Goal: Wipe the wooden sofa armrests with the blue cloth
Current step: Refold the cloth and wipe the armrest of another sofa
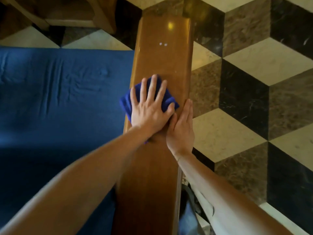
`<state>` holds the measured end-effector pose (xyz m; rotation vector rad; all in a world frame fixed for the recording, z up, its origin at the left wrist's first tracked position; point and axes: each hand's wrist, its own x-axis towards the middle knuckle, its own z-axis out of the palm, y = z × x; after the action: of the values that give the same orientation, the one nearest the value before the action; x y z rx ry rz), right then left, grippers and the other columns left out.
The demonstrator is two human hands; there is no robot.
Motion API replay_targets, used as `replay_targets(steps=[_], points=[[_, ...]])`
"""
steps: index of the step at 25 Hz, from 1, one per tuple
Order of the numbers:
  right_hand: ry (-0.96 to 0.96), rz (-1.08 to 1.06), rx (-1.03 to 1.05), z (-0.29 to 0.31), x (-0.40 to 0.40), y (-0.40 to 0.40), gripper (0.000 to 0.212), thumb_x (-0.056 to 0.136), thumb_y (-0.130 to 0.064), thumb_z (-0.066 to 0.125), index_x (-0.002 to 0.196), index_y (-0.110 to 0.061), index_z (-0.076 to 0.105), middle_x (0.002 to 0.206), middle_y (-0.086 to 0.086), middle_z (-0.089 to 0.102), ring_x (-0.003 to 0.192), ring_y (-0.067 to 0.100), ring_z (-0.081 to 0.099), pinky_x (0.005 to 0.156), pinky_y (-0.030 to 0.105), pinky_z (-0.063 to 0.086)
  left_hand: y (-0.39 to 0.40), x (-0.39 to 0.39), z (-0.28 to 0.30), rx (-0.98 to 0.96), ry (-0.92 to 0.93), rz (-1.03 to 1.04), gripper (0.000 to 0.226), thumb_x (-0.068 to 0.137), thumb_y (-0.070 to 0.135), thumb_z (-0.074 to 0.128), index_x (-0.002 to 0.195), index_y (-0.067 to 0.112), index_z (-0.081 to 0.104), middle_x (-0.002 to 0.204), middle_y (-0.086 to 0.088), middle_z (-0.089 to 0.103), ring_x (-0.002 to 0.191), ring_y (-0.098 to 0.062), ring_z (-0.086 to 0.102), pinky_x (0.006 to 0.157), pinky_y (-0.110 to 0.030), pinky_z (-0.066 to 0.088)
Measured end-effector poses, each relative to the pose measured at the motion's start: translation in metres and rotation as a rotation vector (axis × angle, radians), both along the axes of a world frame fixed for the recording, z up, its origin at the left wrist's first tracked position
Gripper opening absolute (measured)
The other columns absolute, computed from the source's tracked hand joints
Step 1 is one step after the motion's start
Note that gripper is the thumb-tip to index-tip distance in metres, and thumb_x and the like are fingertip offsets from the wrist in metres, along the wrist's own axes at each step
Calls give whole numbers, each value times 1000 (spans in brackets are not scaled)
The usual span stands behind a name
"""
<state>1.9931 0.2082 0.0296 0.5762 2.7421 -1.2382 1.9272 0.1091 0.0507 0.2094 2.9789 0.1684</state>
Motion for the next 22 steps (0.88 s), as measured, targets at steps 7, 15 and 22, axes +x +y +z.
replay_targets(steps=[7,15,22], points=[[-17,129,316,-3,-4,-3,59,106,-41,23,160,-24,7,168,5,8,154,25,17,119,50,30,0,-194,-9,12,79,-30,75,91,71,19,157,35,10,167,5,5,154,-21,3,124,-49,3],[79,593,523,11,-2,1,60,101,-46,38,156,-24,28,166,11,20,154,34,12,119,62,18,-17,-99,0,13,18,-147,74,92,67,27,156,35,14,167,4,6,154,-25,2,120,-60,5],[126,605,462,9,-7,1,45,98,-45,40,141,-33,47,164,4,27,154,34,12,120,62,16,76,-225,-6,84,48,132,67,96,57,22,156,29,21,166,2,13,153,-26,2,121,-57,1]])
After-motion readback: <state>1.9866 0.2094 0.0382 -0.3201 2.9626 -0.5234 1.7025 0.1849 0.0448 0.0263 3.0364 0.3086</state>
